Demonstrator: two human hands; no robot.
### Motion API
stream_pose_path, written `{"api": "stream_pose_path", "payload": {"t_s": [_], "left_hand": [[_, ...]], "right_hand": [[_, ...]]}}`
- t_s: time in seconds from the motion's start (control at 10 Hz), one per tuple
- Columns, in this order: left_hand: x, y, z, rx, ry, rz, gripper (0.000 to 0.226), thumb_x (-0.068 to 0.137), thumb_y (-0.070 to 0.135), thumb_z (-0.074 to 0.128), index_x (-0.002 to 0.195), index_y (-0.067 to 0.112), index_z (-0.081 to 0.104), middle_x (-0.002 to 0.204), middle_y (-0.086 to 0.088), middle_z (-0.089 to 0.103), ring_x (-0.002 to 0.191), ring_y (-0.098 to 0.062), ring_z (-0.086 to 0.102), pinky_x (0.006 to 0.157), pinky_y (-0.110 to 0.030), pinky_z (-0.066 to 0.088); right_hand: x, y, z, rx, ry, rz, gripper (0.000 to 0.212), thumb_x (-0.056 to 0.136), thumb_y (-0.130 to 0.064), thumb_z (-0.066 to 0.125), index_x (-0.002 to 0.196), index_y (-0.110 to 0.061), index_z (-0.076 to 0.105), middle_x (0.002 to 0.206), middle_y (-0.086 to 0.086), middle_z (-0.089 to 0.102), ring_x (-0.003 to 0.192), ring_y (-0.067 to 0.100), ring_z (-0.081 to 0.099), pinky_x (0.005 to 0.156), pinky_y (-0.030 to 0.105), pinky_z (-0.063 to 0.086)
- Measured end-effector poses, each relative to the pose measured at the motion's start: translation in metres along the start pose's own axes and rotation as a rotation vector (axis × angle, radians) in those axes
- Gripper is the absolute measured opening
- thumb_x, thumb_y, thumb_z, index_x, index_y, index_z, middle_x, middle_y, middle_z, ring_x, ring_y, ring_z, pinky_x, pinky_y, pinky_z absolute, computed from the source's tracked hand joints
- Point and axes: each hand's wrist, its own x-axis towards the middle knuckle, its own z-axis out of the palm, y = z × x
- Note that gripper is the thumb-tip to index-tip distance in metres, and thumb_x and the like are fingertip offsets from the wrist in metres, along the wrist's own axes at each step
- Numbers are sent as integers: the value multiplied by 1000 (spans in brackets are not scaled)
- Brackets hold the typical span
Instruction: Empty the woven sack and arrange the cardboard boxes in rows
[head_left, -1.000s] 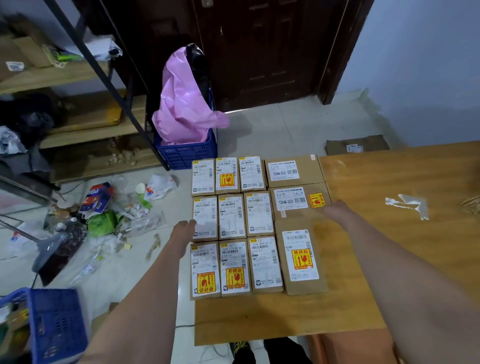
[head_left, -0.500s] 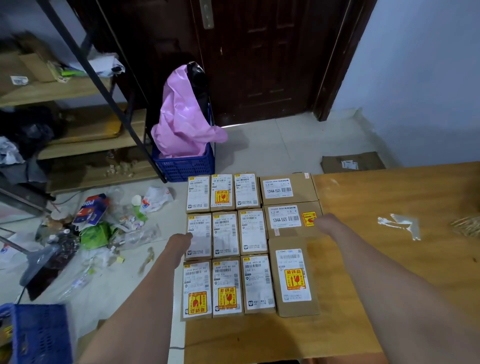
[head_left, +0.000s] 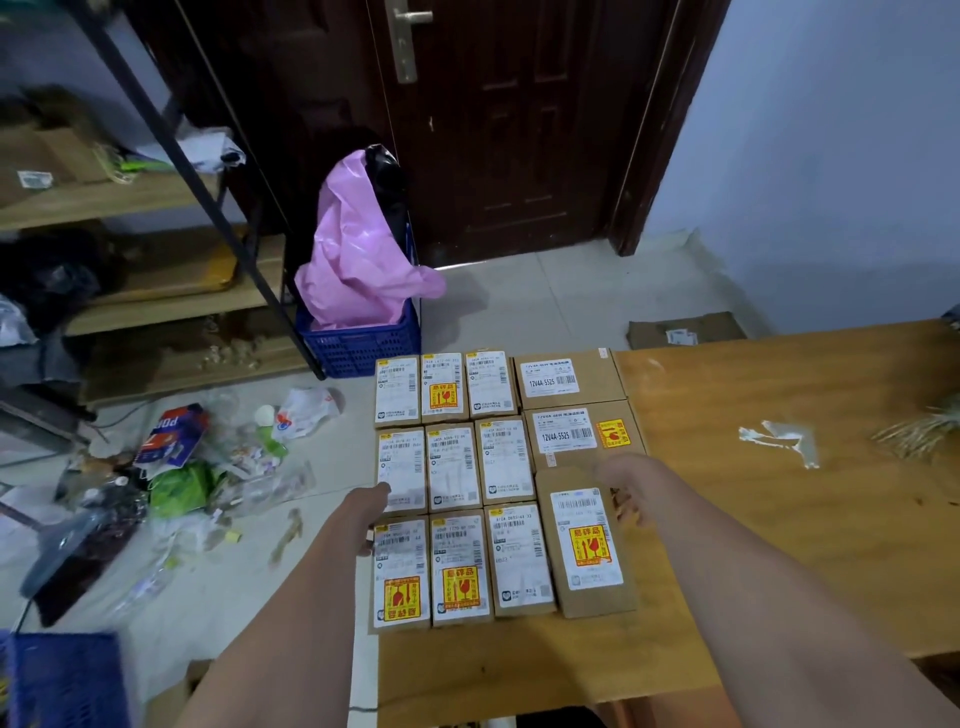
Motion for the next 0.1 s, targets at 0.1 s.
{"api": "stream_pose_path", "payload": {"t_s": [0.1], "left_hand": [[4, -6, -8, 98, -5, 20, 49, 97, 47, 44, 126, 8, 52, 114, -14, 57, 91, -34, 54, 78, -40, 44]], "right_hand": [[-3, 4, 7, -69, 73, -5, 43, 97, -31, 54, 134, -11, 46, 107, 7, 57, 92, 21, 59, 65, 31, 49]]}}
